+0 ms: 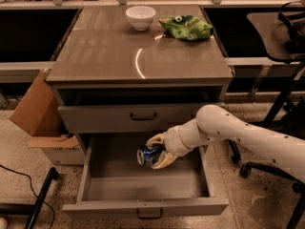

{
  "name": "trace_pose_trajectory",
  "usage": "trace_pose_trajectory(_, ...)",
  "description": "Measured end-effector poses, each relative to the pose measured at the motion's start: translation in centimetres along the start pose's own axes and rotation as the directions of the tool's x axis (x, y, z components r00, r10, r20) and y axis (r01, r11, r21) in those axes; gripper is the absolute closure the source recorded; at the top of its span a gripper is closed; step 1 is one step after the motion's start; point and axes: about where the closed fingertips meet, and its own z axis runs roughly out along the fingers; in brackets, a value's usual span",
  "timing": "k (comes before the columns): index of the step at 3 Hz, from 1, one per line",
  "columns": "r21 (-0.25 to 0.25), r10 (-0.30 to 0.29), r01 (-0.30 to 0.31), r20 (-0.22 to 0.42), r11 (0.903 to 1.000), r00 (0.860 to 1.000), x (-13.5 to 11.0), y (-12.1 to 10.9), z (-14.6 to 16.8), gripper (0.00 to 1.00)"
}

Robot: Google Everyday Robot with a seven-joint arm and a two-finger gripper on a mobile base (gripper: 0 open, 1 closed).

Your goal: Pick pepsi can from middle drawer and place on counter

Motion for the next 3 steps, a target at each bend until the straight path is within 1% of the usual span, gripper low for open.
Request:
trace_pose_trajectory(1, 0.026, -0.059, 0.060, -0.046, 0.9978, 0.997, -2.2, 0.1, -5.2, 1.00)
trace_pose_trajectory(2, 0.059, -0.122, 0.128, -0.105, 0.9900, 0.987, -5.0, -0.7, -11.0, 1.00)
trace_pose_trajectory(3, 0.095, -0.178, 0.196, -0.172, 0.9759, 0.969, -8.2, -2.2, -17.0, 1.00)
